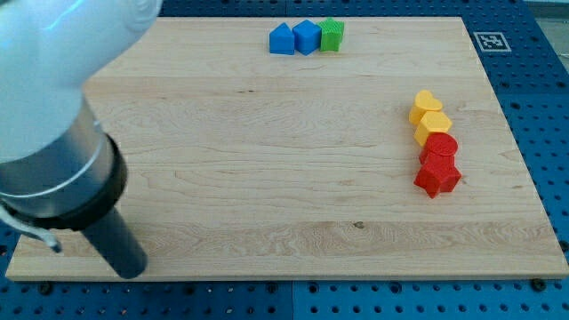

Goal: Move the green circle to the left of the yellow heart

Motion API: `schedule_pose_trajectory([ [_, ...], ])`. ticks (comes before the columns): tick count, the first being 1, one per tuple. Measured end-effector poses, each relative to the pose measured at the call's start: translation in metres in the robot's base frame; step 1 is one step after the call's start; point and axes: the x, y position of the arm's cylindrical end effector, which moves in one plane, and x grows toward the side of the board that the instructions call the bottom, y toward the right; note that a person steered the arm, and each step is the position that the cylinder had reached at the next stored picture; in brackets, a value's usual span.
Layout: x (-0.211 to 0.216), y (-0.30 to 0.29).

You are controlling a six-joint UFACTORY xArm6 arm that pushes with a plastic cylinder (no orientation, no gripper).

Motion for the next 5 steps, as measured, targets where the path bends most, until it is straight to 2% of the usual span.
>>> schedule_pose_trajectory([
  [1,-0.005,-0.051],
  [2,-0.007,-0.062],
  [5,-0.031,-0.033],
])
